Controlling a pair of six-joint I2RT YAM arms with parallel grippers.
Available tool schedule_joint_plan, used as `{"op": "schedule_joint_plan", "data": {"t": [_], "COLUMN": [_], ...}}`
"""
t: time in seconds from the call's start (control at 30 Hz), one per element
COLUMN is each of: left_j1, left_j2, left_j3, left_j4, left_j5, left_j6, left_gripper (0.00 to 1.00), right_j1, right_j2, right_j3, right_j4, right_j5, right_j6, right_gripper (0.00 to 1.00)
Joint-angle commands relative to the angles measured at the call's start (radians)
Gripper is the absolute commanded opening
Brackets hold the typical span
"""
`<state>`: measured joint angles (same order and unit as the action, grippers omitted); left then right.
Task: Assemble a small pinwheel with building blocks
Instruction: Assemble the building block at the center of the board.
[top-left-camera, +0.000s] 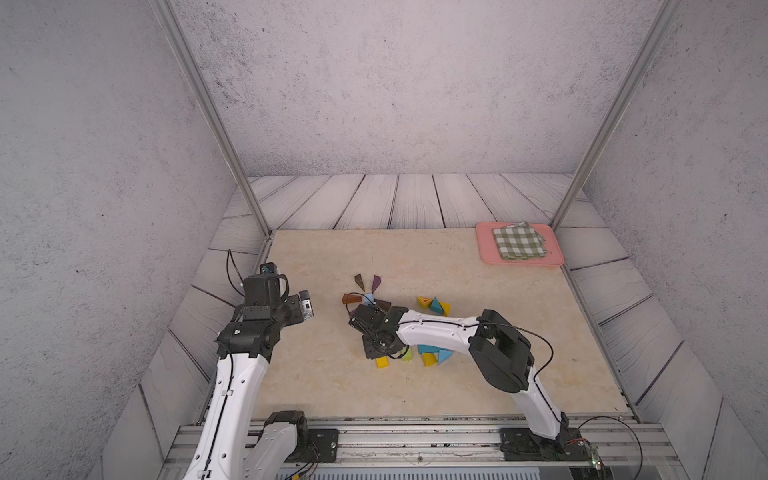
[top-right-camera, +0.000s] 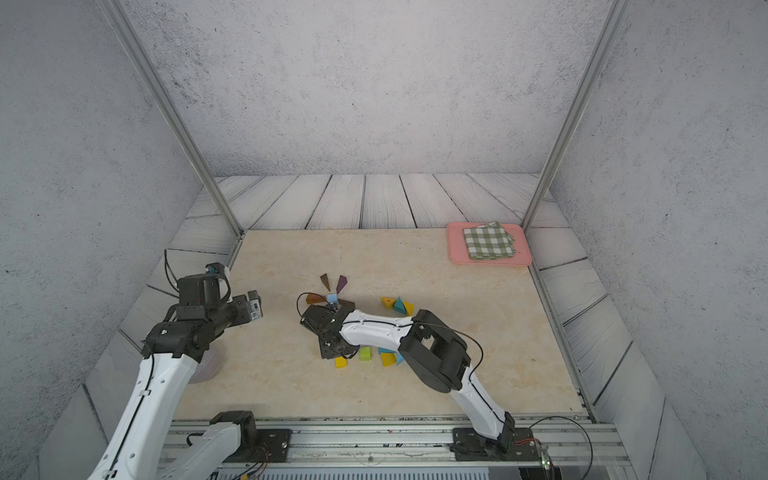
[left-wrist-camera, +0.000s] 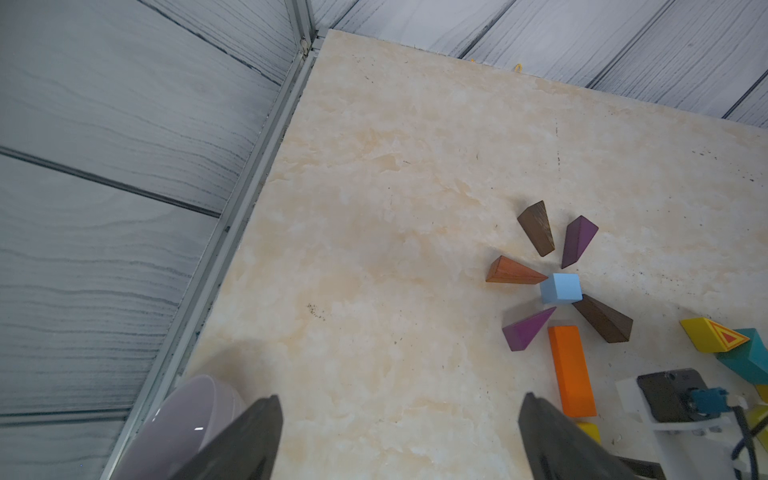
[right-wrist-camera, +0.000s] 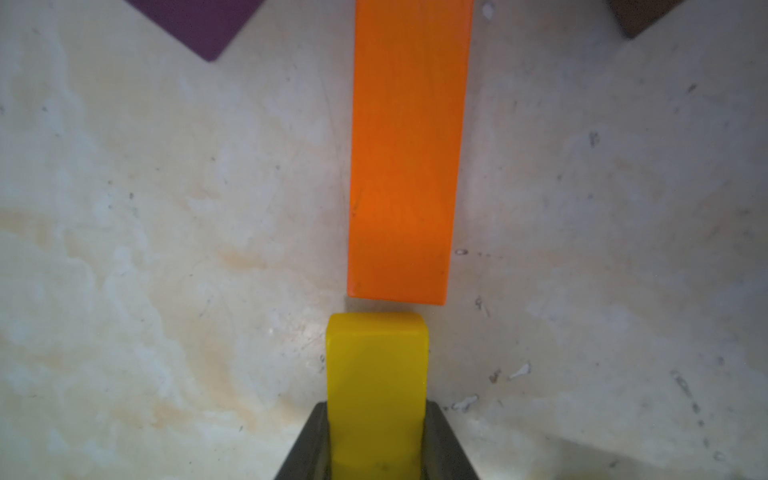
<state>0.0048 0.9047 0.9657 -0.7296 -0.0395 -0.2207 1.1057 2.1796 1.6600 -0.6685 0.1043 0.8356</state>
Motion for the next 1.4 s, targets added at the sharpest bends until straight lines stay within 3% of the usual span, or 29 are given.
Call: {"op": "schedule_joint_plan", "data": {"t": [0.0,0.87,1.03,1.17,1.37], "left_j1": [0.009,0.009,0.009,0.009,0.009], "left_j2": [-0.009,-0.011,-0.010,-0.011,-0.010], "left_j3": [-0.009,-0.009,-0.009,-0.011,-0.010], "left_j4": [-0.004,-0.003,-0.004,-0.003,-0.004], "left_j5": [0.003,0.006,0.007,0.007,0.007], "left_j6": [0.010,0.012,0.012,0.012,0.012], "left_gripper": [0.96,0.96,0.96,0.96,0.96], "right_j1": [-0.002,-0.004,-0.005,-0.005,-0.007], "right_j2": [0.044,0.071,0.079,0.075,0.059], "right_j3": [0.005,0.069,0.061,0.059,0.050], "right_j4": [-0.014,-0.081,-0.079,-0.080,-0.075], "right_j5": [0.016,0.066,0.062,0.061,0.082], "right_j6": [0.019,-0.032,-0.021,-0.018,-0.018], "right_gripper": [0.23,0.29,0.35,0.48,0.46]}}
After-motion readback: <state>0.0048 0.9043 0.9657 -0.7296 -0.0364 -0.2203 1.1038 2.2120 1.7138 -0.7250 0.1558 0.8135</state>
